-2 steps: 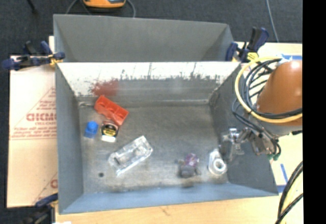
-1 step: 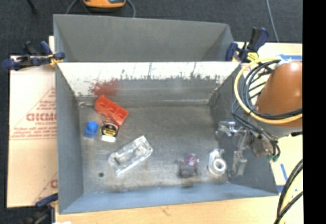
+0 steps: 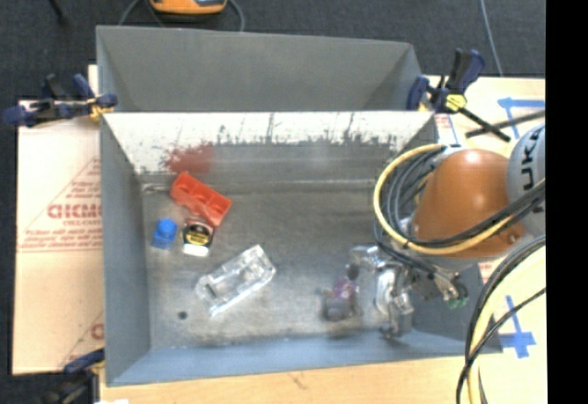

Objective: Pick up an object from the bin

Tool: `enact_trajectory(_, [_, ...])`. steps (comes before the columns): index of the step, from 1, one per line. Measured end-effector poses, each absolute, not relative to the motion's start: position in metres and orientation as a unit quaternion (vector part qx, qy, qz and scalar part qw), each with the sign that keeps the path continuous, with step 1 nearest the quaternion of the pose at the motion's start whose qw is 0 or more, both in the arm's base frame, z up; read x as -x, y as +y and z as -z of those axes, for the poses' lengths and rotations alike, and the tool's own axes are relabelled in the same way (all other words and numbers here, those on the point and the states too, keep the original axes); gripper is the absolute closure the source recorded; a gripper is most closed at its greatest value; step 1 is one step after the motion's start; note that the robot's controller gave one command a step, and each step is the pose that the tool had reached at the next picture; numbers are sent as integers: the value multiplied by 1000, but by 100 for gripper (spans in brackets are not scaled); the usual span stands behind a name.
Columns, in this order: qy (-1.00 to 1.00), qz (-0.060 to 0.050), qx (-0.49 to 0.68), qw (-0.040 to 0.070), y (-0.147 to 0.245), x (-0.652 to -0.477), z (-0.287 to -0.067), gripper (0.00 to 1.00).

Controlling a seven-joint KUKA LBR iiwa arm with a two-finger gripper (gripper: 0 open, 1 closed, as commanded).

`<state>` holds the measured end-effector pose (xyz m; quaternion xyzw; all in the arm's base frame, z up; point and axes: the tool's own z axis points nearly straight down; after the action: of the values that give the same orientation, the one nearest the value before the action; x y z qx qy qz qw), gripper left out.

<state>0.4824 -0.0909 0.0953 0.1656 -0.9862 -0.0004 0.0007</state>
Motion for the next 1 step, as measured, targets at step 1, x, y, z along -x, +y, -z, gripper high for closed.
enact_trajectory(1, [-945,0,-327,0,-35,-497,-70,0])
